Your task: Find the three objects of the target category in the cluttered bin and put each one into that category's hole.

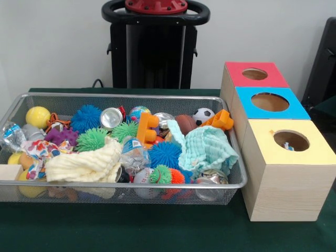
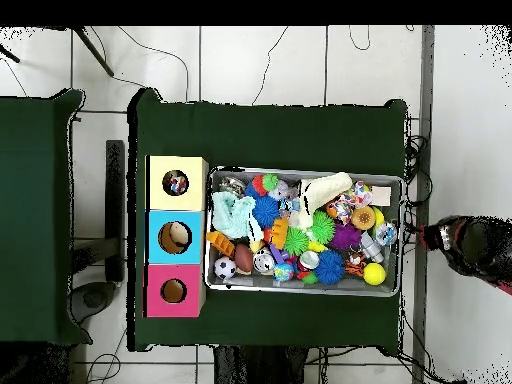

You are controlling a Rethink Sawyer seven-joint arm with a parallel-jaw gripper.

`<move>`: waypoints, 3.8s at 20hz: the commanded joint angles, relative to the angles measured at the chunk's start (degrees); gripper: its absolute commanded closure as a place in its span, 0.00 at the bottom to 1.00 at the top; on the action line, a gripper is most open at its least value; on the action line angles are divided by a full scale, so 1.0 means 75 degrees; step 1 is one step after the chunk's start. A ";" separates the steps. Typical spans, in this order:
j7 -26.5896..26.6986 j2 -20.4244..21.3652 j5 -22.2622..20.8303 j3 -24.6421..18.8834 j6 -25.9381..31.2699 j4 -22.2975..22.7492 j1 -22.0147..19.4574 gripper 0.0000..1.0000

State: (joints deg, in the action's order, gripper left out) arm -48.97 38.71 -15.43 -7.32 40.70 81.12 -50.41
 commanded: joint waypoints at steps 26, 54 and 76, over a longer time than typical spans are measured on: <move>-0.1215 -0.0486 0.0123 -0.0565 -0.0669 0.1144 -0.0596 1.00; -0.5573 -0.0245 0.1388 0.2479 -0.2260 0.2310 0.3172 1.00; -0.4557 -0.0500 0.1028 0.1914 -0.1562 0.1964 0.2177 1.00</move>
State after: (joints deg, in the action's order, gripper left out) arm -77.19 36.19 -7.17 10.17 25.79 94.32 -33.71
